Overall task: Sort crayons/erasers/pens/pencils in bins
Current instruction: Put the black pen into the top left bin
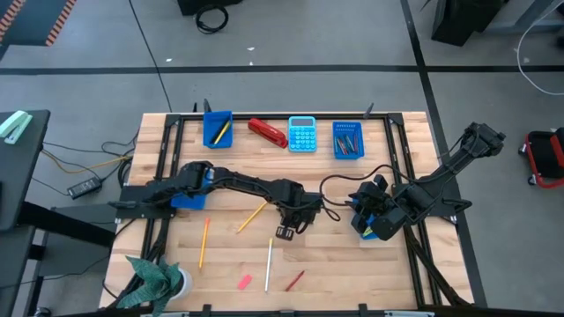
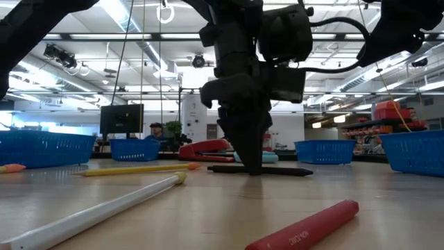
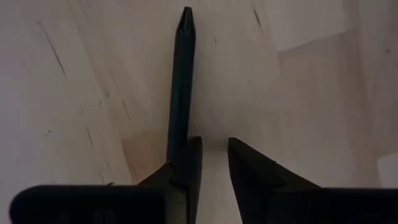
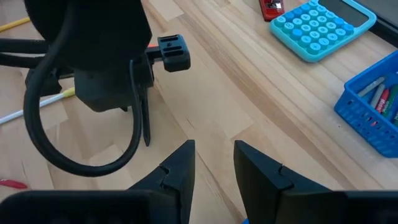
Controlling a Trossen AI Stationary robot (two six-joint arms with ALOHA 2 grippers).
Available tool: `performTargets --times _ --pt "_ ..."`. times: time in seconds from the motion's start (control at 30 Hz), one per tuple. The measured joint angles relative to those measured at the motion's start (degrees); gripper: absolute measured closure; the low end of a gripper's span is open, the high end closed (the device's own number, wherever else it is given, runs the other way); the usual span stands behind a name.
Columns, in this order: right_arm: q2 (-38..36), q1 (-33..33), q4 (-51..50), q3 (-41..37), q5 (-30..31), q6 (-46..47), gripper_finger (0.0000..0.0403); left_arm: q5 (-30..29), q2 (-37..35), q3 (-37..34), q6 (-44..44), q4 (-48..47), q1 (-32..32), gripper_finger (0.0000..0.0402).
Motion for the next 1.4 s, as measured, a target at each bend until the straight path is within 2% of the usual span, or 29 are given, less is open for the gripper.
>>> performTargets --times 0.5,0.87,1.13,1.4 --pt "0.00 0.00 0.00 0.00 0.00 -0.23 0.0285 0.18 1.39 0.01 0.37 0.26 0.48 0.0334" --pt "0.00 0.00 -0.02 0.00 0.00 -0.24 0.0285 -0.35 -4.99 -0.29 1.23 -2.06 -0.24 0.0354" --pt "0.00 0.00 -0.02 0.00 0.00 -0.24 0.0285 -0.34 -3.57 -0.23 3.22 -0.92 2.32 0.0357" --pt "0.00 0.00 -0.02 0.00 -0.02 -0.25 0.0285 4.84 -0.70 -0.27 5.01 -1.59 3.38 0.0340"
